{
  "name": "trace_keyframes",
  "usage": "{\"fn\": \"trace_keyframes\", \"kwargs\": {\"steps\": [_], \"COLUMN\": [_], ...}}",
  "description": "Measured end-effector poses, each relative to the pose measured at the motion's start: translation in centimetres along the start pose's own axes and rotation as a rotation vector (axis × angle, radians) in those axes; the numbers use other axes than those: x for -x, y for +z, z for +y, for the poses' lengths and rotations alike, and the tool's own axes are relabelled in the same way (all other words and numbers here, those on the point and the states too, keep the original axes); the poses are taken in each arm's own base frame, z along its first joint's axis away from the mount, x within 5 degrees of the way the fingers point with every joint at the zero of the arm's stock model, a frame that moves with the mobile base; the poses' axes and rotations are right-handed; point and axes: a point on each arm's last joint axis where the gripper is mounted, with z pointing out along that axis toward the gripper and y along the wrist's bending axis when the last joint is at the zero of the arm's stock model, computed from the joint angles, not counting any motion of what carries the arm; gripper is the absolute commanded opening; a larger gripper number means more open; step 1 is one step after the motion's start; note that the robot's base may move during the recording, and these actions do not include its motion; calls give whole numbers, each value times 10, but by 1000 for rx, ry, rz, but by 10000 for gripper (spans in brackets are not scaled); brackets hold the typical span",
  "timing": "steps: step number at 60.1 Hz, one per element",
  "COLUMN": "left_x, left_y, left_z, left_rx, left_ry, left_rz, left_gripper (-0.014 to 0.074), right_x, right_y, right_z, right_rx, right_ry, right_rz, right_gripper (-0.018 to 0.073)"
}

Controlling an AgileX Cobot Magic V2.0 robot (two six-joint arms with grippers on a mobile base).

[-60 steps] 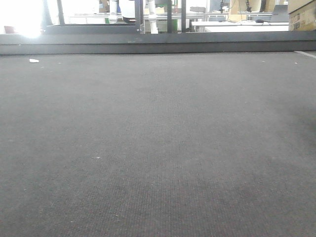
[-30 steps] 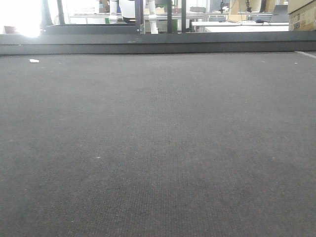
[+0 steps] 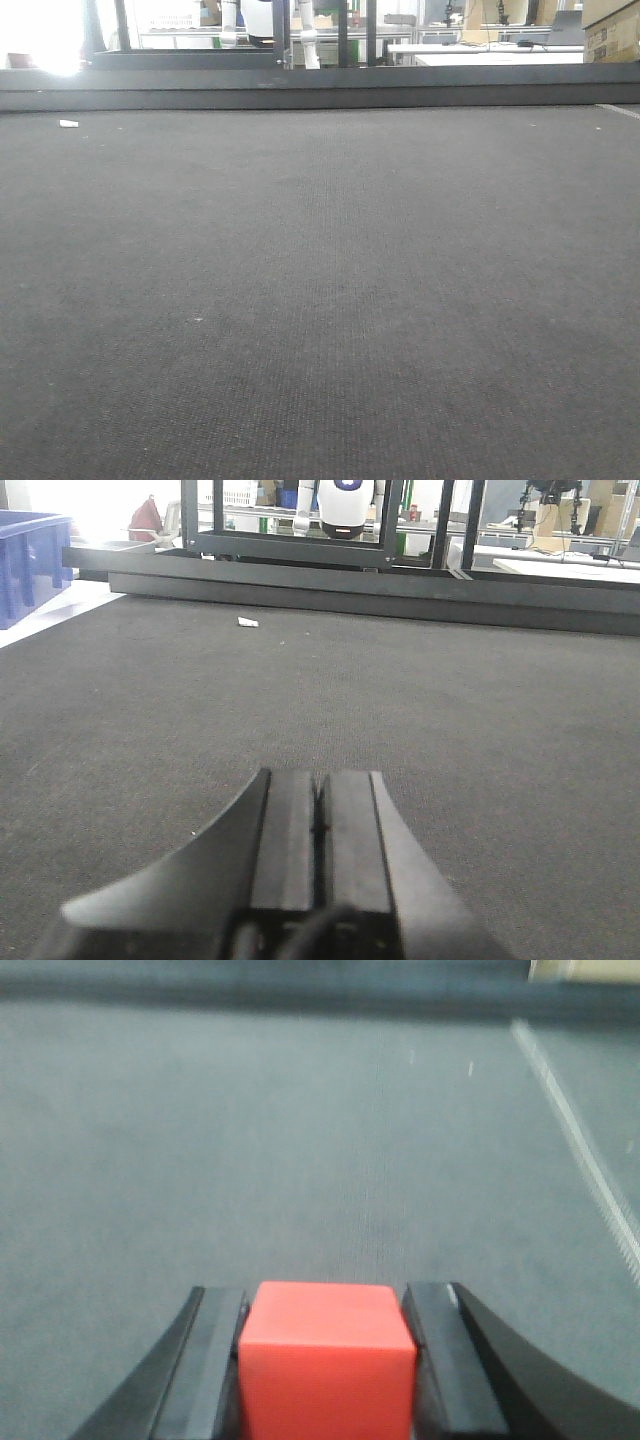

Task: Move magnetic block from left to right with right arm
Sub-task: 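Raise the held red cube with the right gripper, then drive the base away from the first table holding the cube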

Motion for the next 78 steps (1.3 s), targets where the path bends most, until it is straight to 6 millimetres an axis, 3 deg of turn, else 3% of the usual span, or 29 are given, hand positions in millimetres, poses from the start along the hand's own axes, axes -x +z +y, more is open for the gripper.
{"fn": "trace_keyframes", "kwargs": {"steps": [10, 78], "left_x": [0, 0], "left_y": [0, 0], "left_z": [0, 0], "left_rx": [0, 0], "left_ry": [0, 0], "left_rz": [0, 0], "left_gripper": [-116, -116], "right_x": [0, 0], "right_y": [-9, -9], "right_z": [0, 0], "right_rx": [3, 3], "right_ry": [2, 0], "right_rz": [-46, -47], "right_gripper": [140, 140]}}
